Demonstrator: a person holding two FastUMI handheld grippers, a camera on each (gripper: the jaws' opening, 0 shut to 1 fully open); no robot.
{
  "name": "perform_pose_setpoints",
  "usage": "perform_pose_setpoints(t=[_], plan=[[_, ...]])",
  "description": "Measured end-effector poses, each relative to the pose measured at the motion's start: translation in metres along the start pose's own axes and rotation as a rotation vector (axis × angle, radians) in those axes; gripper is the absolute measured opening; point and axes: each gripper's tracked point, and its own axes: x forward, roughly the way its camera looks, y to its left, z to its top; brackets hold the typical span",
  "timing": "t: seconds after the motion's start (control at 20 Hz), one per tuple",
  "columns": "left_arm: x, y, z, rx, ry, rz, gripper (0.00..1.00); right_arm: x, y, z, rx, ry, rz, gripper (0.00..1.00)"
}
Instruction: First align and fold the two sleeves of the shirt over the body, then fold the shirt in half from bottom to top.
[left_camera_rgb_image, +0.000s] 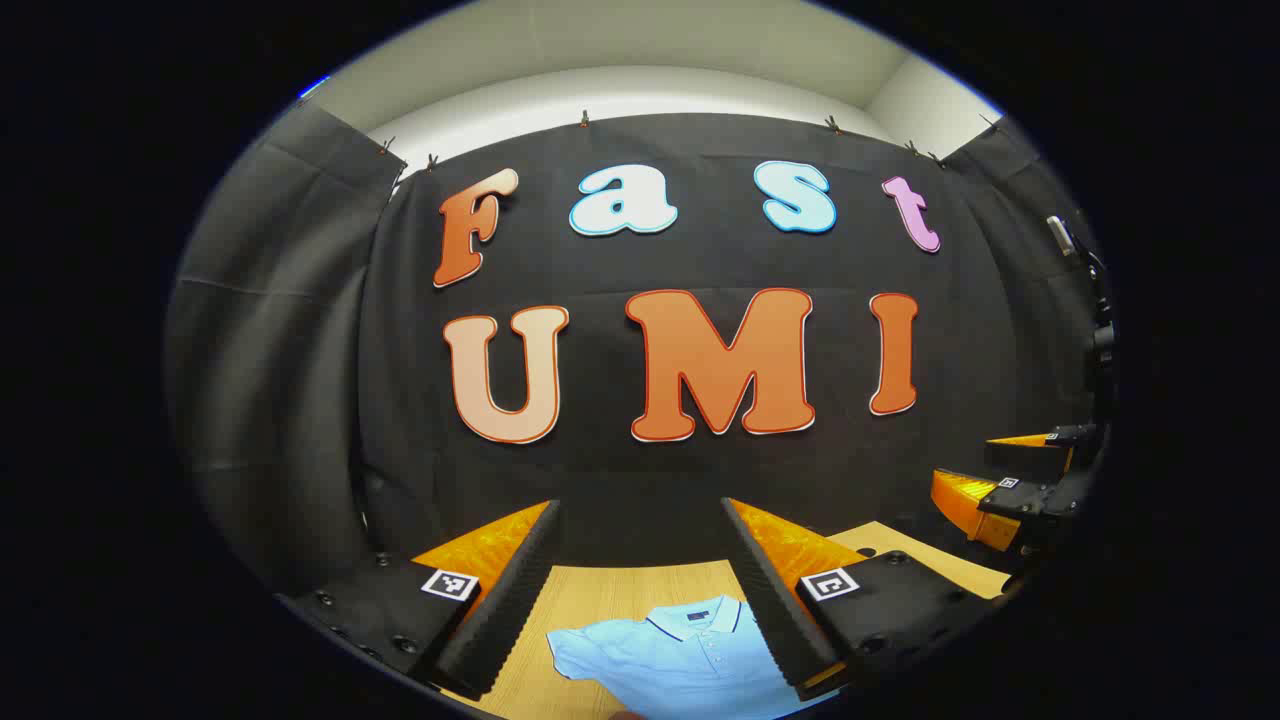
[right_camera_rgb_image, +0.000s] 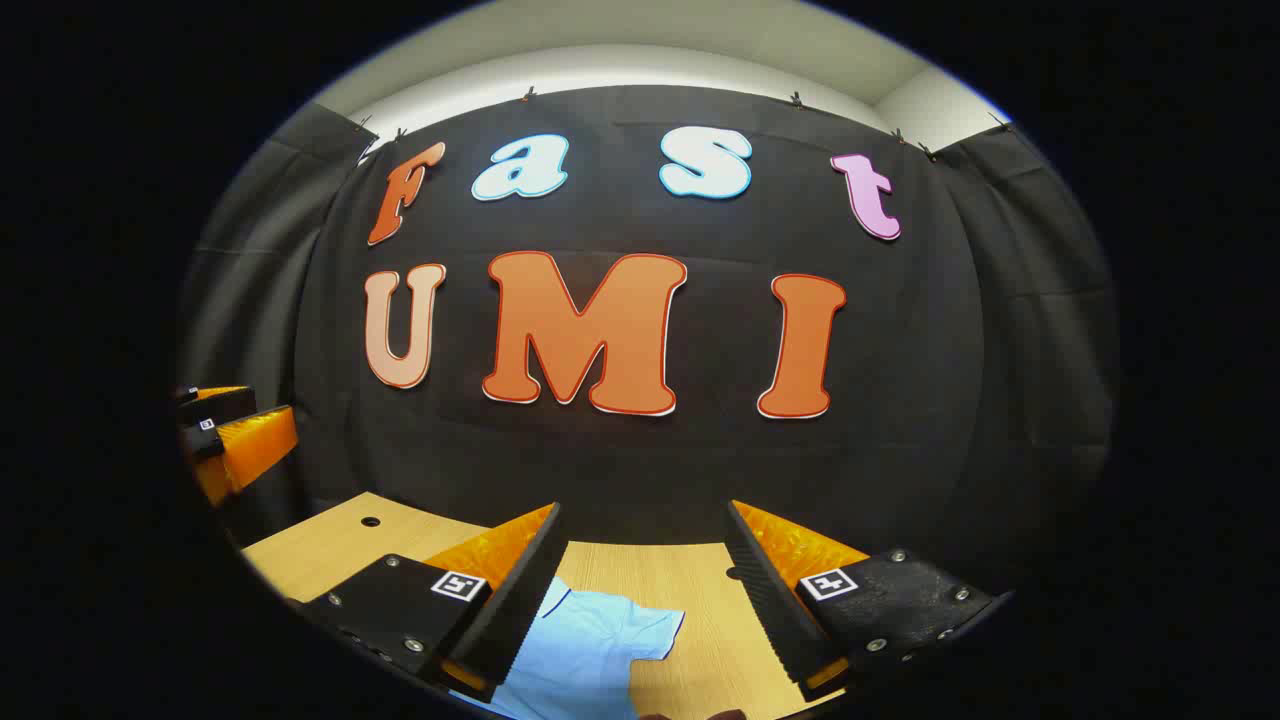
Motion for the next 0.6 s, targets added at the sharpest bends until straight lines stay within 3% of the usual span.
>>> perform_pose_setpoints(t=[0.6], plan=[[-0.014,-0.007,0.010,0.004,-0.017,0.018,1.00,0.022,0.001,-0.026,-0.015,0.055,0.051,0.98]])
